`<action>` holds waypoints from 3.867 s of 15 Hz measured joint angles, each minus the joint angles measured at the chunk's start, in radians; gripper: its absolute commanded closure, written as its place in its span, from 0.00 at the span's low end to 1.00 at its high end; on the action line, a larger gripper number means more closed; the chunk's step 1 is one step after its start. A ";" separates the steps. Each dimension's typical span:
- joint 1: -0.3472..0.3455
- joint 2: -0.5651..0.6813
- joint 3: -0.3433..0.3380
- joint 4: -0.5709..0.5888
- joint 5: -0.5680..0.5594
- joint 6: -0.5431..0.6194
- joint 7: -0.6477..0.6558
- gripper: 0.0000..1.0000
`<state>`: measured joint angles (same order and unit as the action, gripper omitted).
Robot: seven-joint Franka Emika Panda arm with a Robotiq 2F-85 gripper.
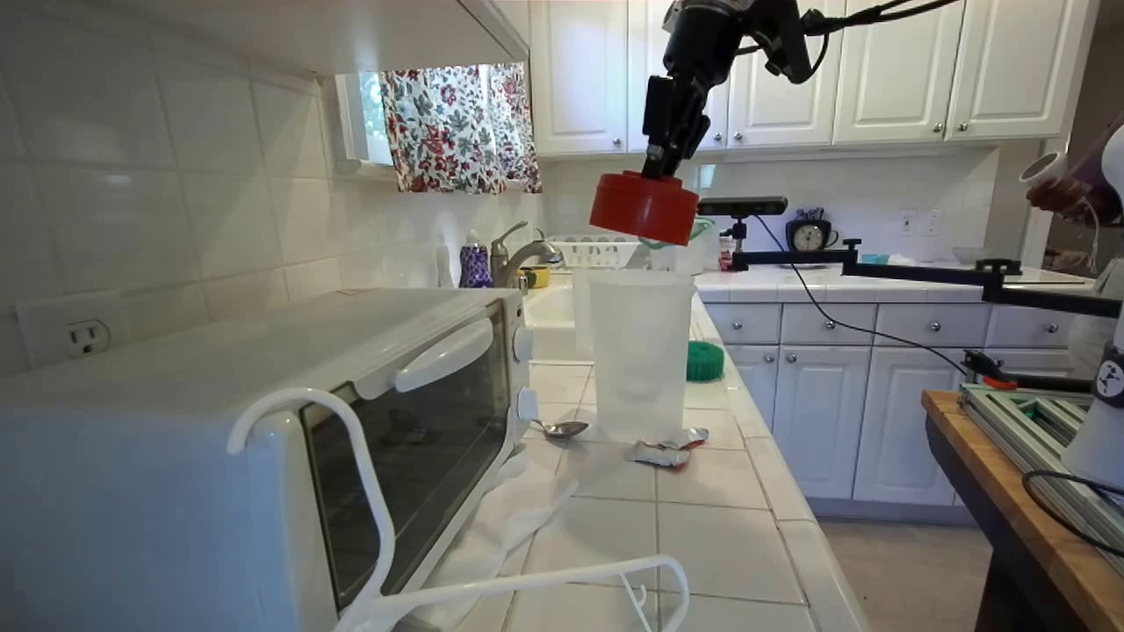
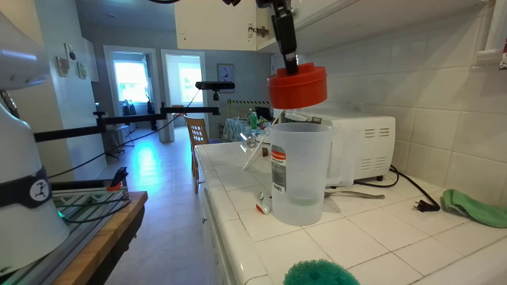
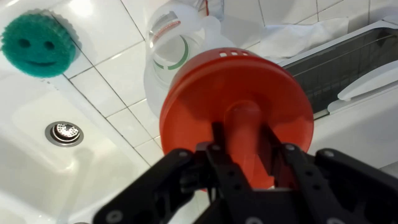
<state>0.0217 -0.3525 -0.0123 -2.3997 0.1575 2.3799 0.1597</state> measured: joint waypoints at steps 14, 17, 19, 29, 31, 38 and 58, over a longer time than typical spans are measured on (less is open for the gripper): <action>0.001 0.074 -0.015 -0.028 0.034 0.100 -0.044 0.92; 0.002 0.081 -0.015 -0.028 0.037 0.100 -0.044 0.92; 0.003 0.086 -0.015 -0.028 0.041 0.100 -0.044 0.92; 0.004 0.099 -0.015 -0.028 0.048 0.100 -0.051 0.92; 0.004 0.099 -0.014 -0.028 0.048 0.100 -0.051 0.92; 0.004 0.100 -0.009 -0.028 0.048 0.099 -0.051 0.92; -0.005 0.097 -0.017 -0.027 0.048 0.097 -0.051 0.00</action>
<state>0.0168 -0.2560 -0.0292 -2.4271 0.2051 2.4767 0.1085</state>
